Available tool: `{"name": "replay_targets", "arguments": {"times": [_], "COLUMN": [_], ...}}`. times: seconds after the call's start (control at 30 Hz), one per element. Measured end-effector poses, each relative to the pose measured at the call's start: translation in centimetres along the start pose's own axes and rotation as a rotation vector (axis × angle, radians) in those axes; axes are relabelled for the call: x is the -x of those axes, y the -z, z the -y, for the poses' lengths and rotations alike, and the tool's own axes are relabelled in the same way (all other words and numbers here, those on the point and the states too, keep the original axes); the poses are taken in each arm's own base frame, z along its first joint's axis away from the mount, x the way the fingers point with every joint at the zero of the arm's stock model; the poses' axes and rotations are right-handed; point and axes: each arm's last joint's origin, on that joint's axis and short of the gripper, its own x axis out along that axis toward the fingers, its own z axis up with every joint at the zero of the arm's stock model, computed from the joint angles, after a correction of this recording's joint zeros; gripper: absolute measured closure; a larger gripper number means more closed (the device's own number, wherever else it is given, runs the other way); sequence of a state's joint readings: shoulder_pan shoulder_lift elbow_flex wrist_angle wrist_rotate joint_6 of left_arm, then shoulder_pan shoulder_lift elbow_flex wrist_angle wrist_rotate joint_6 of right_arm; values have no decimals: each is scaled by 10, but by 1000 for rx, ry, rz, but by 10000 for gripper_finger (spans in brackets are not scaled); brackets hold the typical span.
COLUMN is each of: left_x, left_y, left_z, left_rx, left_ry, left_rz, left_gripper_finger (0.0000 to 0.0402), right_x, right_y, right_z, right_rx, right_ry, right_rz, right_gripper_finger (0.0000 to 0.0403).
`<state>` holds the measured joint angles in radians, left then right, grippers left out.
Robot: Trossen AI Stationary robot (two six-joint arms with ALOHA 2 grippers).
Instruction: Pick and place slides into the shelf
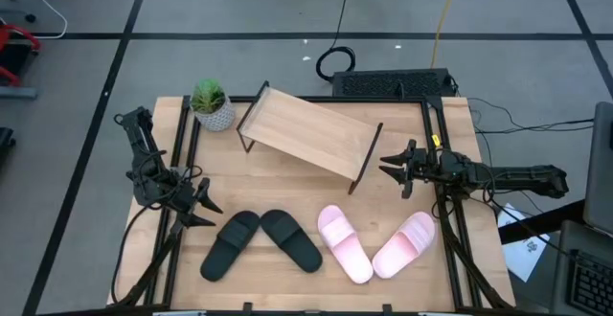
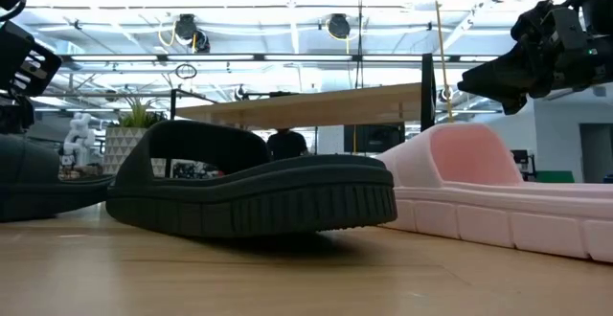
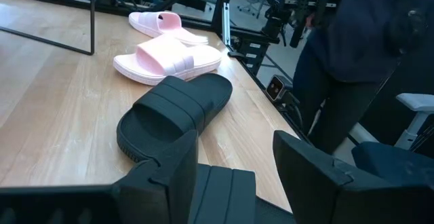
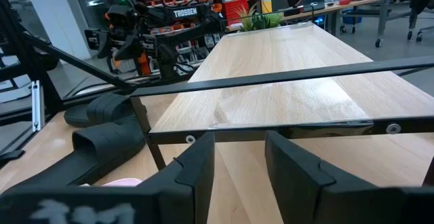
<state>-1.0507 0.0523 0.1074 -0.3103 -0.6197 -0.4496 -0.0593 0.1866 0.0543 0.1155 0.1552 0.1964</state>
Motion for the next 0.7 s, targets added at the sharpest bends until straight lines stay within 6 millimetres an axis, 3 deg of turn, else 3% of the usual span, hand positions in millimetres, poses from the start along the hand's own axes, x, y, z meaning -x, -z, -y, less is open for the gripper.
{"name": "replay_targets", "arguments": {"times": [0.17,0.3,0.47,0.6,0.7], "left_x": [0,0,0,0,0], "left_y": [0,0,1,0,-6], "left_z": [0,0,0,0,2], "left_rx": [0,0,-61,-88,-11], "left_ry": [0,0,-6,-12,7], "left_rz": [0,0,-5,8,54], "left_gripper_finger": [211,211,211,211,211], "right_x": [0,0,3,7,11], "right_y": [0,-7,-22,-36,-44], "right_z": [0,-2,-3,-2,0], "right_rx": [-8,-196,-422,-479,-483], "right_ry": [-1,-51,-56,1,50], "right_rz": [2,59,228,410,513], "right_gripper_finger": [282,282,282,282,282]}}
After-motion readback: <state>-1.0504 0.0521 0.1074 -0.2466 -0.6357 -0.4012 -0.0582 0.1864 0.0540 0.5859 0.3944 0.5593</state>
